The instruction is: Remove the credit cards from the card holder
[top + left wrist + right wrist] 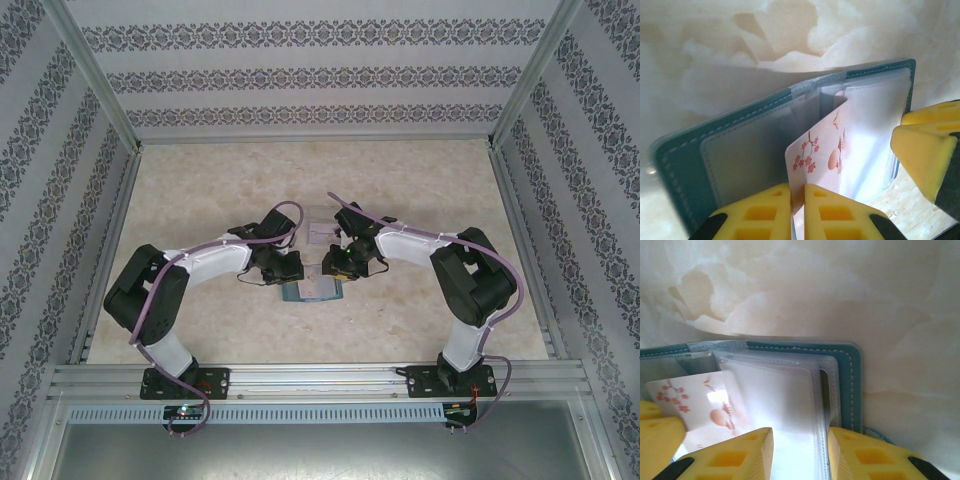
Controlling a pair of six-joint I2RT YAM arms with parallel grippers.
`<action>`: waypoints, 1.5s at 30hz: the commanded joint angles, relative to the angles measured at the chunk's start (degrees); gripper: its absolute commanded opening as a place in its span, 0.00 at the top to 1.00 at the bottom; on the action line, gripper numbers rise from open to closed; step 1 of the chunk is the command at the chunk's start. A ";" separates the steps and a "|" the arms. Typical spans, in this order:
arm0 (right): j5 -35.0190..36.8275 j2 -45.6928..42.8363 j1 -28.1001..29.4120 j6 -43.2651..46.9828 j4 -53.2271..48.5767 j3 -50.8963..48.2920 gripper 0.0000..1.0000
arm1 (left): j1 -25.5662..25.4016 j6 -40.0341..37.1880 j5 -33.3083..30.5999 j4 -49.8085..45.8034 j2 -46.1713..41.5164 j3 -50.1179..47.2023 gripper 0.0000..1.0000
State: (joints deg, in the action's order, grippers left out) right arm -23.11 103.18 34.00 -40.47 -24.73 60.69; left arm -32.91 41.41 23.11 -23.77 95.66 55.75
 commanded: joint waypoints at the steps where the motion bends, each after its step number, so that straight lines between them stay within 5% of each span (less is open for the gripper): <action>1: 2.04 -1.20 0.45 0.82 -2.69 -0.80 0.65 | -0.05 -2.91 -3.22 -6.82 -1.76 1.17 0.88; 24: 2.66 -3.00 -0.03 1.20 -3.52 -0.09 0.65 | -0.05 -3.61 -6.38 -10.77 -3.34 4.44 0.91; 45: -0.35 -4.45 4.40 -1.45 -1.20 1.50 0.66 | -0.07 -1.64 1.10 -4.50 0.15 5.42 0.89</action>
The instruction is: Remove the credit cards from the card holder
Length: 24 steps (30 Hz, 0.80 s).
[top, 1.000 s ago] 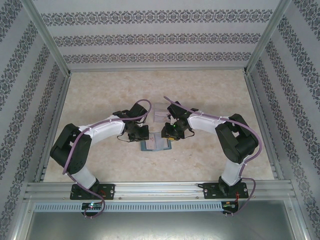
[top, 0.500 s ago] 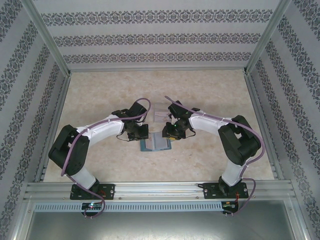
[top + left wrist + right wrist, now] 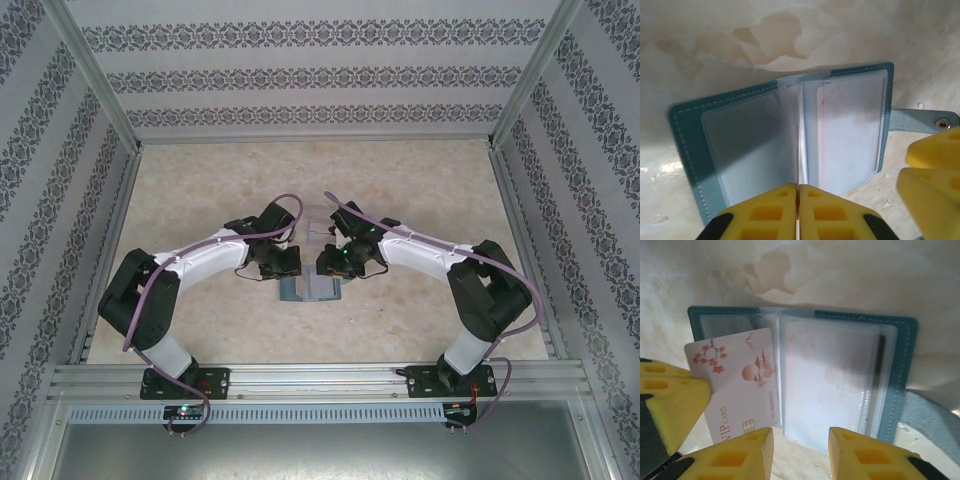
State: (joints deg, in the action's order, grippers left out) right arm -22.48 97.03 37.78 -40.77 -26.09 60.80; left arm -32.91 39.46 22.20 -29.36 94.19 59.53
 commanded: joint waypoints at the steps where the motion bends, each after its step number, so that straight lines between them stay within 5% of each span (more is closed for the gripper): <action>1: -1.07 2.05 0.70 -1.16 0.07 1.48 0.66 | -0.18 0.19 2.23 0.98 1.94 1.78 0.88; 24: 0.07 0.99 -0.27 -0.36 -1.33 0.65 0.66 | -2.86 0.49 3.49 -0.96 0.91 -0.12 0.85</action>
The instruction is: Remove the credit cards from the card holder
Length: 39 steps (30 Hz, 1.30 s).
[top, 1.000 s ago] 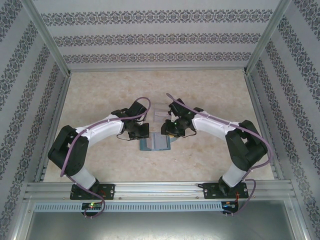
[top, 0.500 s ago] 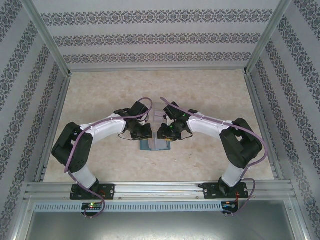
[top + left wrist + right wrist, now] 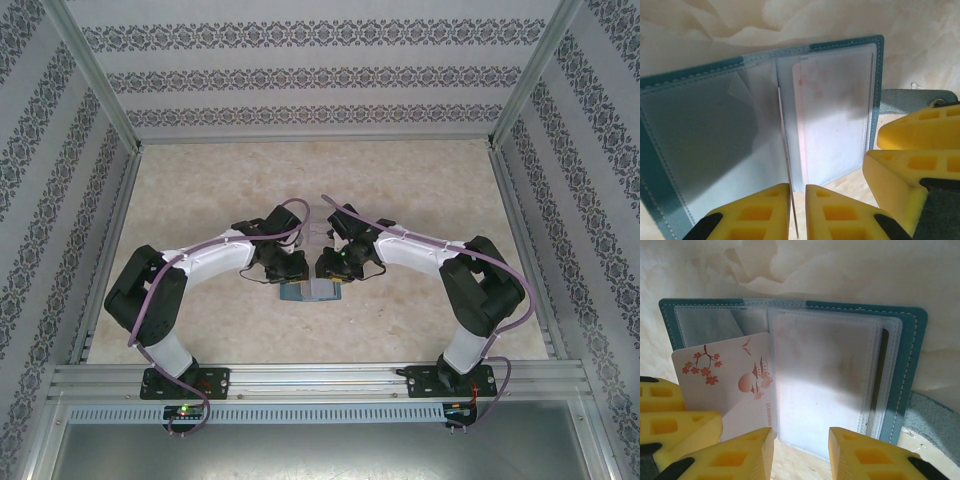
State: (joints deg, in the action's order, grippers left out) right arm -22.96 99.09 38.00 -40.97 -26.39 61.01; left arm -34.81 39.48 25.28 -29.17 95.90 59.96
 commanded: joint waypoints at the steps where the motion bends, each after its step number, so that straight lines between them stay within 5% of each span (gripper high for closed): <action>1: 0.60 -1.09 -0.54 -0.16 -1.01 0.42 0.66 | -1.03 0.55 0.24 -1.15 -0.73 -0.72 0.87; 11: 1.50 -2.79 -1.68 0.37 -2.08 0.27 0.66 | -1.09 -0.68 -3.64 -3.99 -2.70 1.47 0.95; 17: 2.22 -5.81 -4.53 1.57 -3.26 -0.45 0.66 | -0.98 -8.01 -4.20 -6.63 -3.97 4.56 0.98; 39: 3.03 -16.80 -13.63 5.98 -8.71 -5.38 0.66 | -1.00 -62.36 -2.21 -20.37 4.44 24.50 1.00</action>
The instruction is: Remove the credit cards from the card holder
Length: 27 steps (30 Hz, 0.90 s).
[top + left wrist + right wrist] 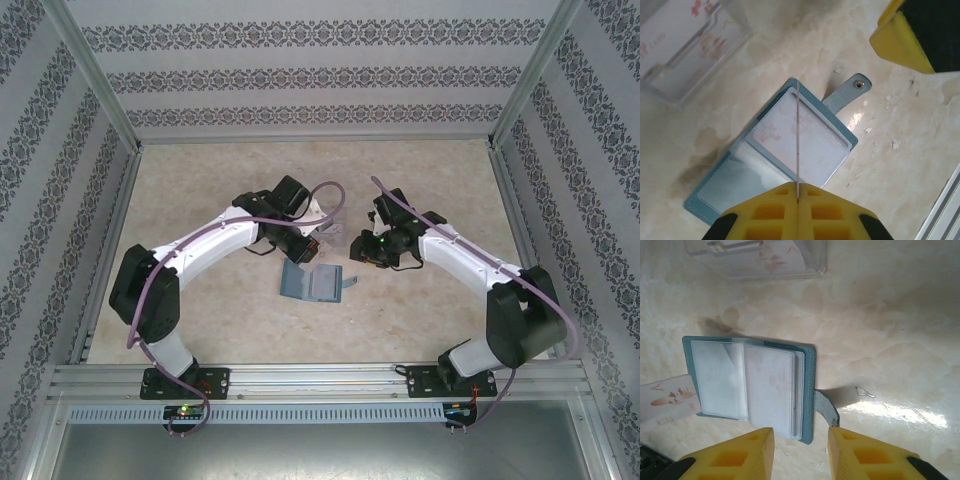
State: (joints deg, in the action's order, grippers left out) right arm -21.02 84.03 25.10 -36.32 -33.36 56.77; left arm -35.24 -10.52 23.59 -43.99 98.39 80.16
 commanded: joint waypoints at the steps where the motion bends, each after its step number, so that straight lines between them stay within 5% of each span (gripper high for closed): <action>1: 1.15 -2.07 -0.89 1.38 -2.05 -1.25 0.66 | -0.53 -14.71 -0.76 -7.57 3.18 6.40 1.00; 13: 1.58 -5.71 -3.46 1.46 -3.29 -2.90 0.66 | -0.75 -39.13 -6.64 -23.01 16.48 27.82 1.00; 27: 1.65 -8.62 -6.61 0.87 -3.54 -4.74 0.66 | 0.09 -46.64 -11.93 -36.62 36.52 57.93 1.00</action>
State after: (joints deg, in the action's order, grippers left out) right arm -20.16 76.42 19.20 -35.59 -35.83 53.01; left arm -35.24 -53.74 12.51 -73.73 132.94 134.21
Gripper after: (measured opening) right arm 0.340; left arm 0.043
